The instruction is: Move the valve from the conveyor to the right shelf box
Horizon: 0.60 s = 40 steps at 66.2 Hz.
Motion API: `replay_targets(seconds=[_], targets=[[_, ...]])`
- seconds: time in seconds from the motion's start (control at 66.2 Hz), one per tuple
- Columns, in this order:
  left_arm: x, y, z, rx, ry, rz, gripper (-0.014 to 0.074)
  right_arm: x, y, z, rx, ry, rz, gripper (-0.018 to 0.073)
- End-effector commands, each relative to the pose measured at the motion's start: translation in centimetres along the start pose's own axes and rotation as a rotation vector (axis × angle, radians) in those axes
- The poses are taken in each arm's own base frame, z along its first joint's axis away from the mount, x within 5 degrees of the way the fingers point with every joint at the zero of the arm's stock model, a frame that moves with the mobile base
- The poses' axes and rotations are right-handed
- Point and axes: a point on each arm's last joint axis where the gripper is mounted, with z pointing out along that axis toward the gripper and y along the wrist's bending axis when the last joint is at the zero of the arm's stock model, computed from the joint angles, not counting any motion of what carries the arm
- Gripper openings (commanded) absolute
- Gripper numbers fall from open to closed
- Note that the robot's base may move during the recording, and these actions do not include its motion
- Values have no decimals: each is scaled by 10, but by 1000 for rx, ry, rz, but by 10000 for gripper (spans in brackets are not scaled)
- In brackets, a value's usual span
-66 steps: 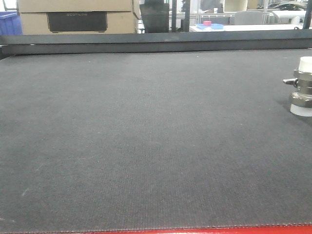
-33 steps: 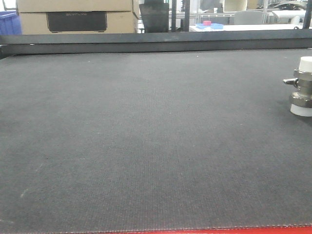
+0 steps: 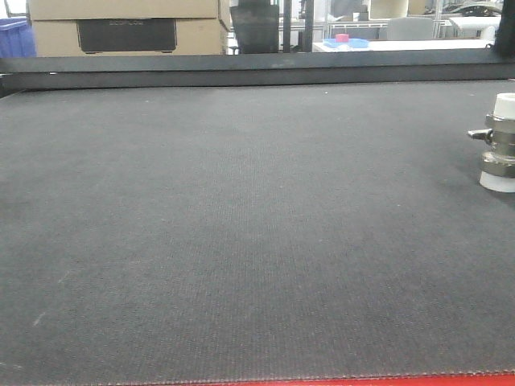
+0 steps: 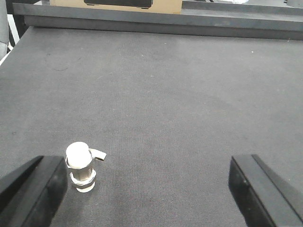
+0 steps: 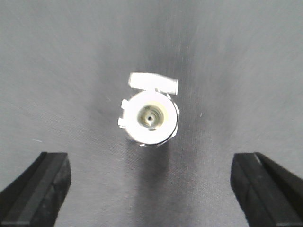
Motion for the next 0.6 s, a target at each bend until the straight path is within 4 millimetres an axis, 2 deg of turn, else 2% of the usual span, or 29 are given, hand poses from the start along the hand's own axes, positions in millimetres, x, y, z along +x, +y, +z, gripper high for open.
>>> replay_targets(seconds=[0.0, 0.151, 0.257, 0.438, 0.589], targets=[[-3, -1, -1, 10, -13, -4, 603, -4, -5, 18, 21, 39, -23, 570], [-3, -1, -1, 10, -13, -4, 603, -9, -8, 51, 17, 77, -18, 570], [-3, -1, -1, 10, -13, -4, 603, -11, -10, 66, 16, 82, -15, 570], [-2, -1, -1, 10, -9, -4, 603, -12, -11, 83, 8, 109, -9, 570], [-2, -1, -1, 10, -9, -4, 603, -15, -9, 89, -15, 79, 13, 554]])
